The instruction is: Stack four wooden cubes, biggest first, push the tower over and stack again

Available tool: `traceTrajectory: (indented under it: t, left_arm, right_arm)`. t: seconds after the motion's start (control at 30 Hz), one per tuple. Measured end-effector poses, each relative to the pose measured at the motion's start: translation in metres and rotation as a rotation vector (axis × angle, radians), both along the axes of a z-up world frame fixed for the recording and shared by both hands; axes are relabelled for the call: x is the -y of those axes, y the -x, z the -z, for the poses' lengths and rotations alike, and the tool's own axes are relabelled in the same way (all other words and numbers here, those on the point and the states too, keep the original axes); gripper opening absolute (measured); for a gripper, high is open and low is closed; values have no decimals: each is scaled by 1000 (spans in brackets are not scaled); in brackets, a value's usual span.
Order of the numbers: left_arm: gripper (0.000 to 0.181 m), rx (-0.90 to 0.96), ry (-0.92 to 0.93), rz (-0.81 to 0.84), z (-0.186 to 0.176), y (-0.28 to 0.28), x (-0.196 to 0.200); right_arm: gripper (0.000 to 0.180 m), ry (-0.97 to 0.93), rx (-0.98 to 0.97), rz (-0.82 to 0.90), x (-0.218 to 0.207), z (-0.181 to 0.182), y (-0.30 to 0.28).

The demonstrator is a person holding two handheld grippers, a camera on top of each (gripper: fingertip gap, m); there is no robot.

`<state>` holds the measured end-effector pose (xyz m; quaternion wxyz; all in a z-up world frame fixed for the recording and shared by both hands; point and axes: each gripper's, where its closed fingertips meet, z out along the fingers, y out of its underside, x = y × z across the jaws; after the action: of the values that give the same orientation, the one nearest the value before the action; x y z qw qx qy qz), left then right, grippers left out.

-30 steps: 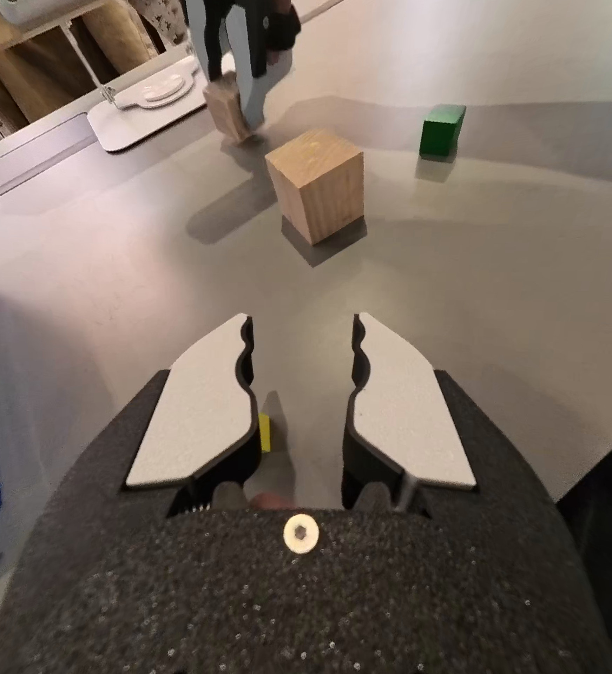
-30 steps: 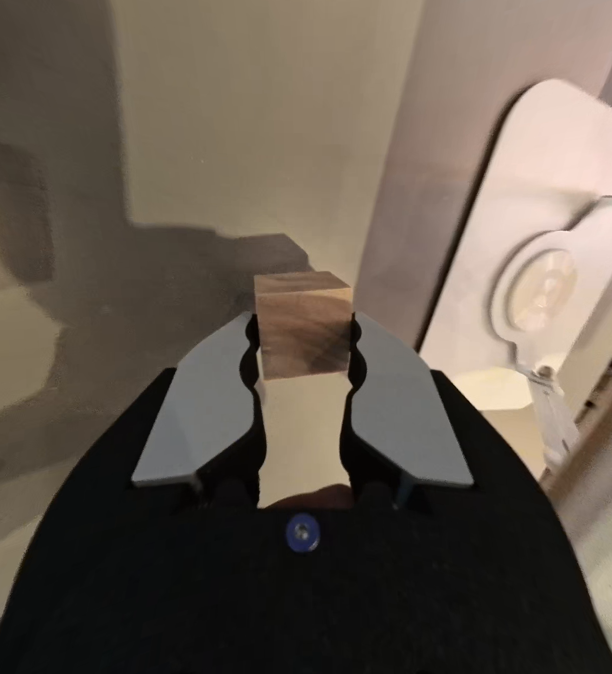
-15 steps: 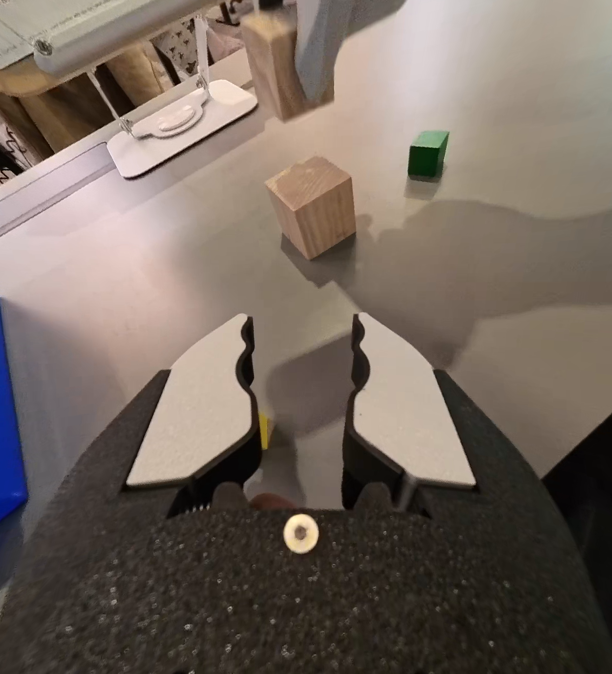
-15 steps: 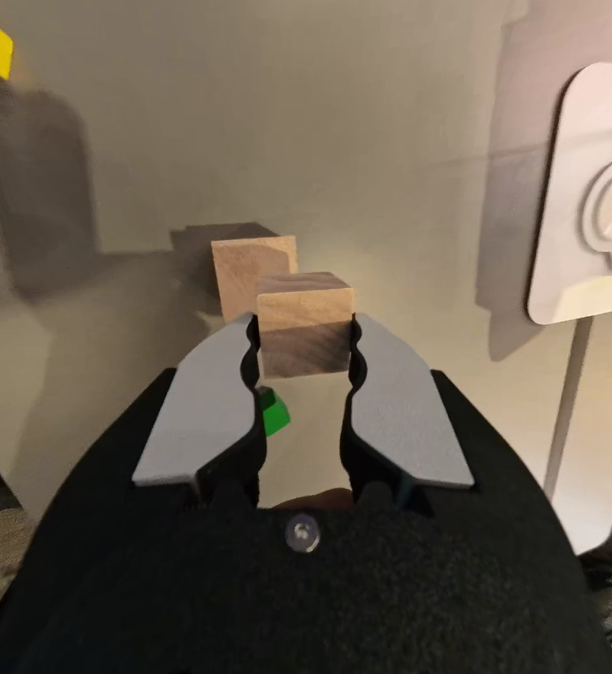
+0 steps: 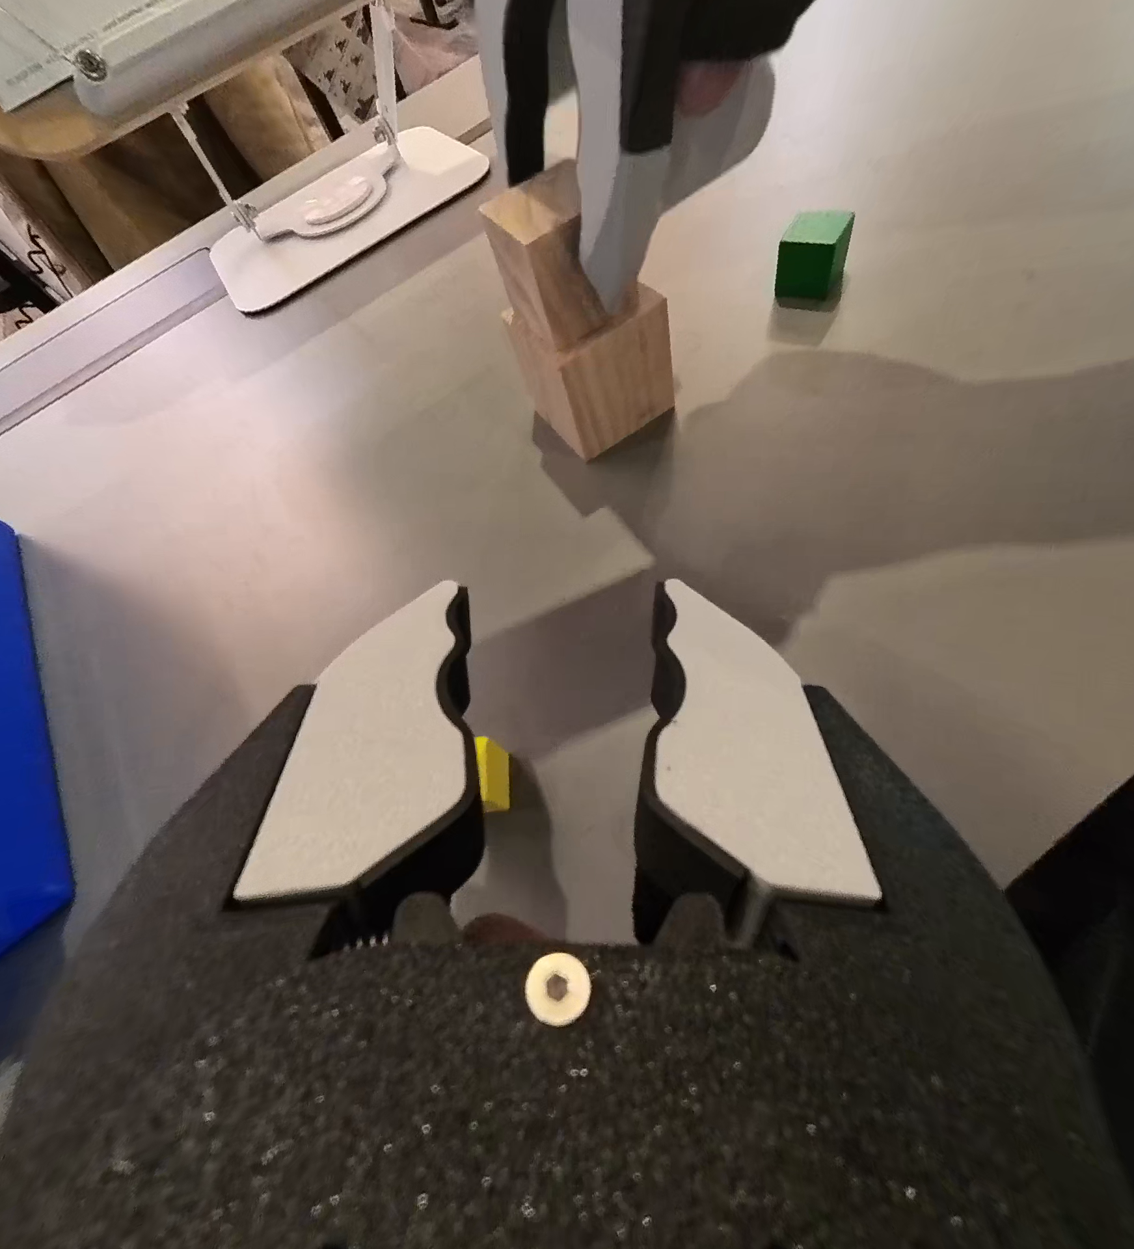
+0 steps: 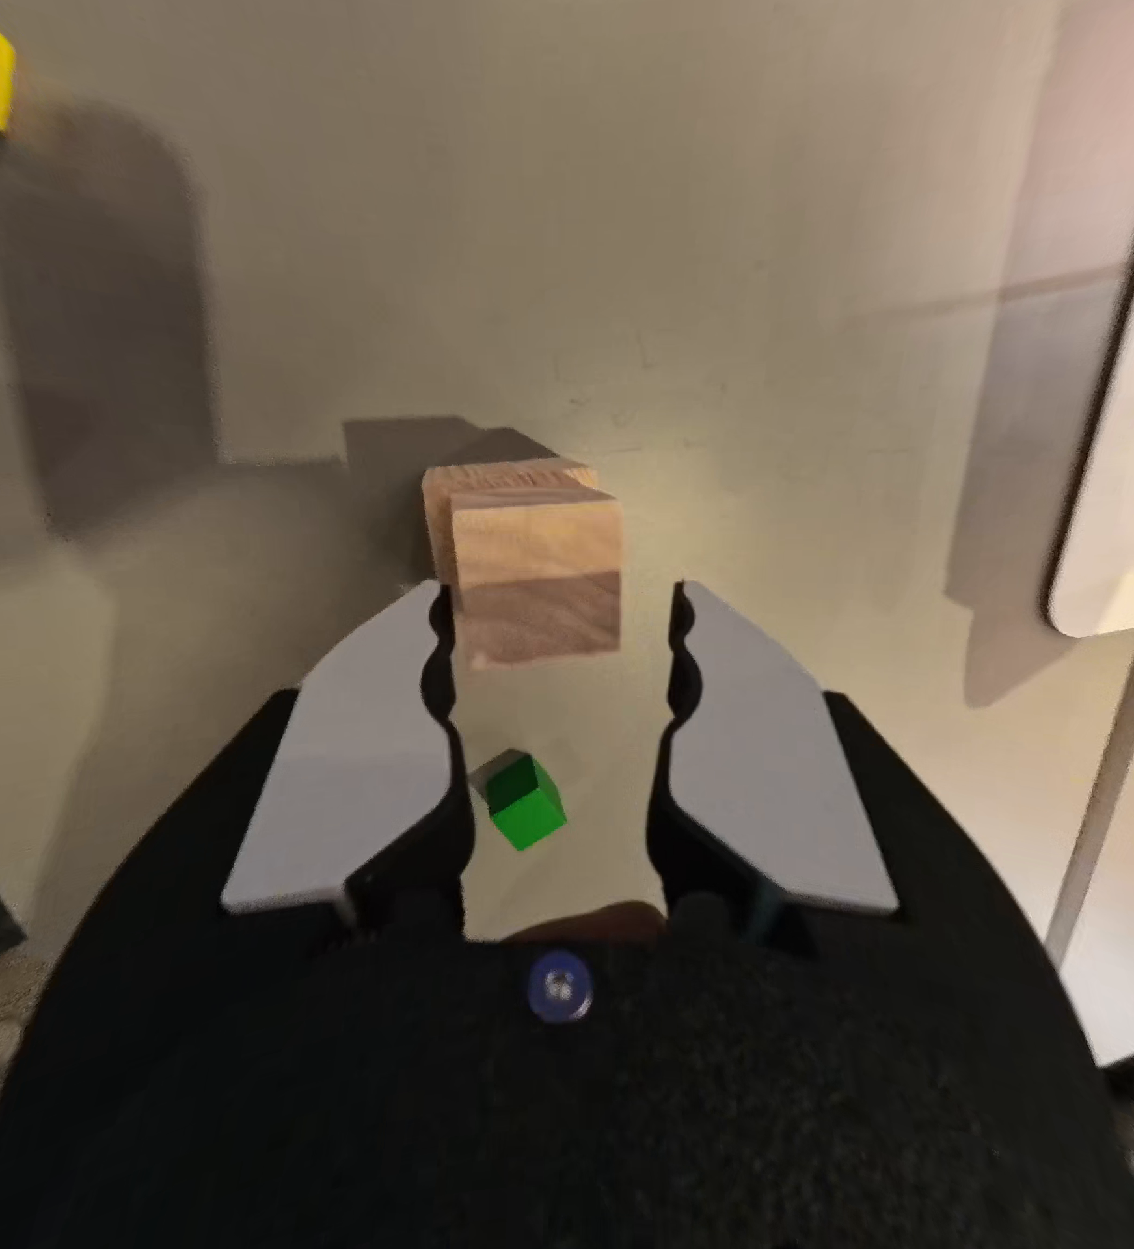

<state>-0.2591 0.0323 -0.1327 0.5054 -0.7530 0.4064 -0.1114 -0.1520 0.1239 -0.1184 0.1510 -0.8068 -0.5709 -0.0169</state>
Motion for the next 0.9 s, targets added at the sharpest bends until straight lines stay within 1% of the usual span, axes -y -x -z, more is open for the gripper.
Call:
traceTrajectory:
  t: [0.1, 0.17, 0.2, 0.27, 0.33, 0.4, 0.47, 0.53, 0.57, 0.63, 0.7, 0.73, 0.83, 0.9]
  left_arm:
    - [51, 5, -3, -1, -2, 2, 1]
    - [51, 11, -5, -4, -4, 5, 3]
    - [51, 14, -4, -7, -5, 6, 3]
    - [51, 21, 0, -10, -6, 8, 4]
    - [51, 22, 6, -11, -5, 9, 5]
    - [51, 23, 8, -7, -4, 8, 5]
    - [51, 18, 8, -1, -4, 7, 6]
    - [51, 12, -2, 1, -5, 6, 6]
    - [51, 9, -7, 1, -6, 6, 7]
    - [51, 7, -13, 0, -7, 5, 7]
    - [51, 3, -18, 0, -8, 4, 7]
    - [51, -1, -20, -2, -8, 4, 6]
    - [53, -13, -26, -11, -6, 5, 5]
    - [53, -19, -25, -14, -4, 7, 4]
  right_arm:
    - [57, -74, -176, 47, 6, -48, 0]
    - [57, -201, -240, 126, 6, -79, -21]
    - [57, -247, -267, 182, 7, -88, -35]
    - [57, -250, -303, 289, 15, -87, -63]
    - [59, -209, -283, 361, 24, -66, -86]
    - [60, -174, -242, 368, 31, -38, -99]
    - [56, -142, -182, 257, 41, -13, -100]
    - [53, -203, -62, 89, 41, 4, -107]
    - [51, -177, -34, -16, 46, 12, -106]
    - [50, -182, 13, -165, 45, 21, -106]
    - [40, -175, 22, -295, 45, 26, -101]
    - [38, -130, 16, -353, 50, 30, -98]
    - [40, -30, 77, -426, 54, 40, -103]
    - [47, 28, 109, -426, 53, 46, -106]
